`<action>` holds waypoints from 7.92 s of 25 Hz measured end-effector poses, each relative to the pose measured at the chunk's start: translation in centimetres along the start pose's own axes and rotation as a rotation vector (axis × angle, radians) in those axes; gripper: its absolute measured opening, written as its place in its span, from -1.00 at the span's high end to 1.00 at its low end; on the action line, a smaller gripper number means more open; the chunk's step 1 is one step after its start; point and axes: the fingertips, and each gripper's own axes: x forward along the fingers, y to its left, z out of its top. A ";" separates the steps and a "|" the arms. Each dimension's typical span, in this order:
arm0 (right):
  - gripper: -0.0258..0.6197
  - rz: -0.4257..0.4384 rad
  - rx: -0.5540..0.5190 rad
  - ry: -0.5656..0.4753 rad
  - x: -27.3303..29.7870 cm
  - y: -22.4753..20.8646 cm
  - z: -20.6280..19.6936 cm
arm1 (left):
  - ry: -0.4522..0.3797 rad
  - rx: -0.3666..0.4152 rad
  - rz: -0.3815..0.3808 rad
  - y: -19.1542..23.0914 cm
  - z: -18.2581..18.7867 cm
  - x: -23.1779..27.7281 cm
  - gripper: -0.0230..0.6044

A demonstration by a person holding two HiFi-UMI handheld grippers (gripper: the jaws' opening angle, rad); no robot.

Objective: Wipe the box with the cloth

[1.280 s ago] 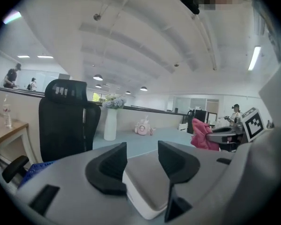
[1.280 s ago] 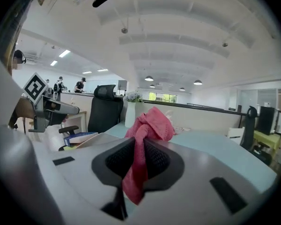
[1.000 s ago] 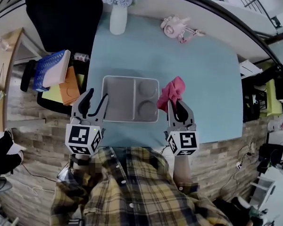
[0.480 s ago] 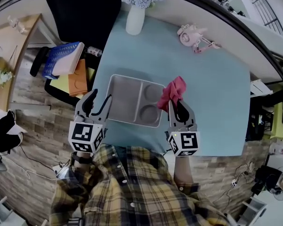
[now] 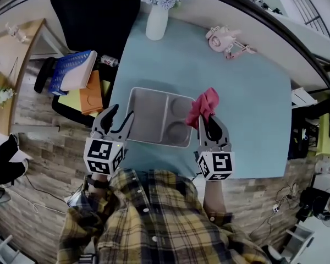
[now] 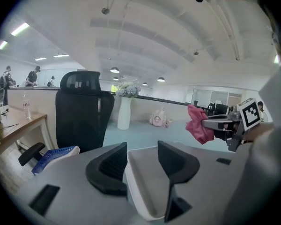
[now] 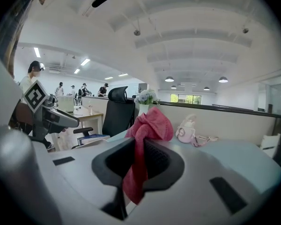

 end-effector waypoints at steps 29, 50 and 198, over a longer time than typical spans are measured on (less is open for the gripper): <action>0.75 0.110 -0.021 0.092 3.6 4.8 -2.3 | 0.237 -0.080 -0.063 1.8 -9.5 4.0 0.40; 0.75 0.282 -0.126 0.068 7.7 9.2 -0.7 | 0.231 -0.152 -0.117 1.2 -10.1 4.4 0.63; 0.75 0.519 -0.330 0.549 9.4 15.2 -8.7 | 0.161 -0.218 -0.142 1.2 -9.9 4.2 0.61</action>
